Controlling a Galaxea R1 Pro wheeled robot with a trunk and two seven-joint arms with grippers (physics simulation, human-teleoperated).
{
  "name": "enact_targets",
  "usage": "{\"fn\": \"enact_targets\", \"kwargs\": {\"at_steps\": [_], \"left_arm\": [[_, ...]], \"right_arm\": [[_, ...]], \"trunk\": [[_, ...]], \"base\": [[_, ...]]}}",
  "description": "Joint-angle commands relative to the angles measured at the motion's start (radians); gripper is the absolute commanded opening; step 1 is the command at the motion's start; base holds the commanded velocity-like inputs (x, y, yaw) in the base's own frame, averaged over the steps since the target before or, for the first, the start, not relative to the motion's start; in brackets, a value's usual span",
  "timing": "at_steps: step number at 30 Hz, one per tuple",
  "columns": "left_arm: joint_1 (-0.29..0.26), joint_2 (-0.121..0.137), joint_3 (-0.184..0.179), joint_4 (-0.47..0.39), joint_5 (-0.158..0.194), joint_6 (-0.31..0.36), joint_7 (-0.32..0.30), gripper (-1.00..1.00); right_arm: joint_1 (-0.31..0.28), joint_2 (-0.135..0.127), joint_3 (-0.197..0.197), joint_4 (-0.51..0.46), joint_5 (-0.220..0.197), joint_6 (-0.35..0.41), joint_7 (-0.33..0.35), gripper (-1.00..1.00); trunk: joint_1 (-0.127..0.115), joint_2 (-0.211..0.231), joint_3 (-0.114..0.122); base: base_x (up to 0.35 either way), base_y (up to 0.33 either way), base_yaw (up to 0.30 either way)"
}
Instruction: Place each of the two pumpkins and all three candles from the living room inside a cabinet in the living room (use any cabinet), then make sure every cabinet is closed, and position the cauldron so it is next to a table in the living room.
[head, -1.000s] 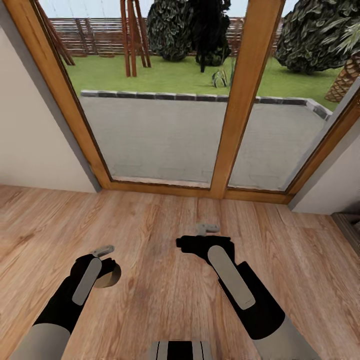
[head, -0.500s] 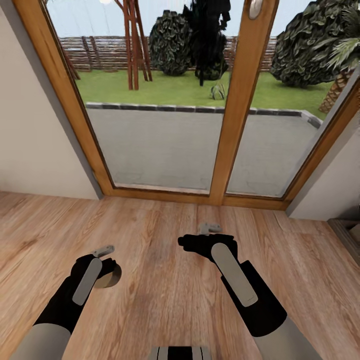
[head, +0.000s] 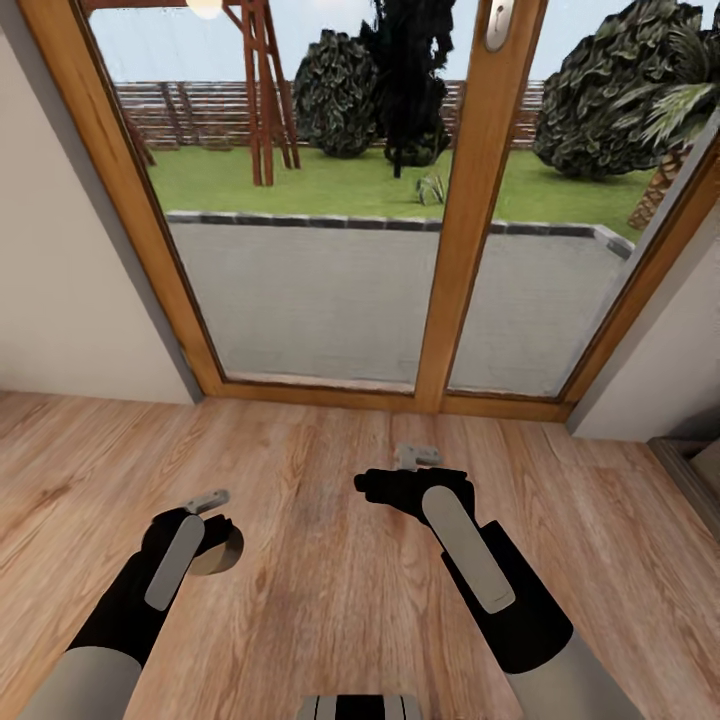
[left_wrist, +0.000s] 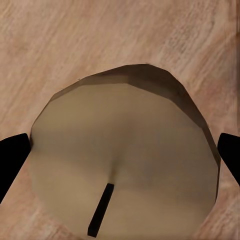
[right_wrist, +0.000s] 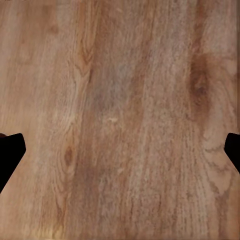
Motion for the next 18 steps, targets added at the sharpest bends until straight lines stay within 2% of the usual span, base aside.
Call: {"fn": "enact_targets", "kwargs": {"at_steps": [1, 10, 18], "left_arm": [[0.0, 0.001, -0.002, -0.002, 0.01, 0.001, 0.01, -1.0], [0.0, 0.001, -0.004, -0.002, 0.012, 0.001, 0.01, -1.0], [0.0, 0.001, -0.005, -0.002, 0.013, 0.001, 0.01, -1.0]], "right_arm": [[-0.001, 0.0, 0.0, 0.0, -0.009, 0.002, -0.01, 1.0], [-0.001, -0.002, 0.0, 0.0, -0.009, 0.002, -0.009, 1.0], [-0.001, -0.002, -0.001, 0.0, -0.01, 0.003, -0.009, 1.0]], "trunk": [[0.0, 0.0, -0.002], [0.0, 0.0, -0.013], [-0.004, 0.001, 0.007]], "base": [[0.0, 0.0, -0.139], [0.0, 0.0, -0.148], [0.0, 0.0, -0.151]]}}
